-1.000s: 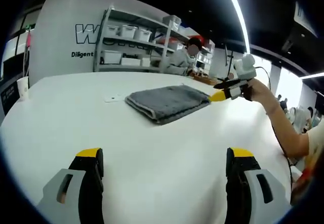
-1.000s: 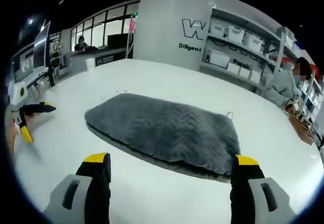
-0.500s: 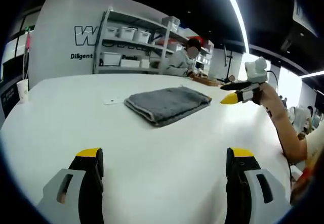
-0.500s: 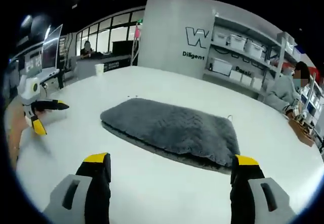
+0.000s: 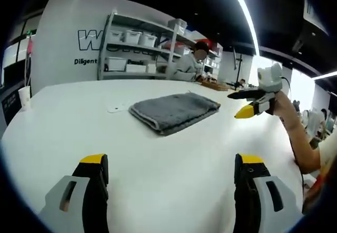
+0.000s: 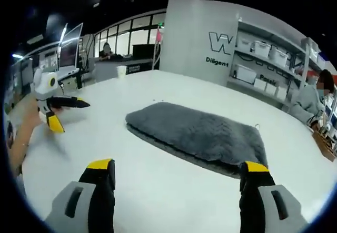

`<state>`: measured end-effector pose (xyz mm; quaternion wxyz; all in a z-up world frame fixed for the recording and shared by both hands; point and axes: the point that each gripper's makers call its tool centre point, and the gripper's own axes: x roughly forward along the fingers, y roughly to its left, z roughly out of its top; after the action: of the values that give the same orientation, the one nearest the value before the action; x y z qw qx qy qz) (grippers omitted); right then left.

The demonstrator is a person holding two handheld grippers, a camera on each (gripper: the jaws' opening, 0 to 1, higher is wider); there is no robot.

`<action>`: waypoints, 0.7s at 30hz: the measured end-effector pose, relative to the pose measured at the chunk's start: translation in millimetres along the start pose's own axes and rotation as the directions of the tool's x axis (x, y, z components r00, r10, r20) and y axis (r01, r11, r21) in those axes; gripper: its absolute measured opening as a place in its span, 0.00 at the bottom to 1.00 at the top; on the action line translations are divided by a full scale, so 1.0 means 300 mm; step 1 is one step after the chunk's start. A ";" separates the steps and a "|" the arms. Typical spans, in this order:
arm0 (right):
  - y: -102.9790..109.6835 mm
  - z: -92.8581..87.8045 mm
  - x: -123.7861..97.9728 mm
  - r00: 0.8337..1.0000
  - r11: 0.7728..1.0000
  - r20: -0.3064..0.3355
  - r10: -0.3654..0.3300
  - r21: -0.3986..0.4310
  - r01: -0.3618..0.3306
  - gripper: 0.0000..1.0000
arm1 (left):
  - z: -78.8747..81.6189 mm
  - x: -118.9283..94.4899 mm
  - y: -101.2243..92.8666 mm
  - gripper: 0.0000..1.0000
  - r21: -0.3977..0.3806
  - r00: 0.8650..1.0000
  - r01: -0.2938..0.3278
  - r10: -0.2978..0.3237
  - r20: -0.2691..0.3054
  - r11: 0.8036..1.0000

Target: Open the folded towel by lifting each exposed corner and separating the folded layers until the towel lies flat within the target outline without major curled edges

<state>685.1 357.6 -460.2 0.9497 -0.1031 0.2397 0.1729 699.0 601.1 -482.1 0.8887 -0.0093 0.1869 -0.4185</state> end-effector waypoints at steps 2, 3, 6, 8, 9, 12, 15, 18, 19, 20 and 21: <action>0.003 0.005 0.005 1.000 1.000 0.006 0.001 -0.002 -0.001 0.99 | 0.002 0.004 -0.001 0.98 0.001 1.000 -0.002 0.002 0.001 1.000; 0.003 0.005 0.005 1.000 1.000 0.005 -0.001 -0.006 0.001 0.99 | 0.002 0.005 -0.008 0.97 0.002 1.000 -0.001 0.001 0.008 1.000; 0.001 0.005 0.006 1.000 1.000 0.011 -0.002 -0.009 0.002 0.99 | -0.003 0.011 -0.025 0.97 0.002 1.000 0.001 -0.001 0.017 1.000; -0.002 0.005 0.006 1.000 1.000 0.016 0.007 -0.005 -0.007 0.99 | -0.004 0.013 -0.022 0.97 0.010 1.000 -0.010 0.010 0.019 1.000; -0.004 0.006 0.005 1.000 1.000 0.019 0.009 0.000 -0.009 0.99 | -0.001 0.014 -0.014 0.97 0.010 1.000 -0.019 0.019 0.024 1.000; -0.009 0.007 0.005 1.000 1.000 0.026 0.010 0.006 -0.011 0.99 | -0.006 0.013 -0.010 0.95 0.001 0.999 -0.035 0.035 0.027 0.999; -0.007 0.010 0.004 0.999 1.000 0.030 0.013 0.007 -0.013 0.99 | -0.009 0.017 -0.008 0.94 0.005 0.999 -0.046 0.046 0.029 0.999; -0.008 0.012 0.004 0.999 1.000 0.039 0.022 0.014 -0.023 0.99 | -0.013 0.025 -0.012 0.93 0.008 0.998 -0.049 0.049 0.031 0.999; -0.010 0.013 0.004 0.999 1.000 0.042 0.024 0.016 -0.024 0.99 | -0.019 0.035 -0.018 0.93 0.014 0.999 -0.044 0.044 0.025 0.999; -0.011 0.014 0.005 0.999 0.999 0.045 0.025 0.019 -0.026 0.99 | -0.025 0.045 -0.024 0.93 0.020 0.999 -0.040 0.039 0.018 0.999; -0.012 0.015 0.006 0.998 0.999 0.048 0.027 0.021 -0.028 0.99 | -0.031 0.055 -0.030 0.92 0.025 0.999 -0.035 0.035 0.012 0.999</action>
<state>689.9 356.0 -456.7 0.9538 -0.0852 0.2202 0.1856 698.8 584.3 -494.7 0.8970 0.0029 0.1764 -0.4053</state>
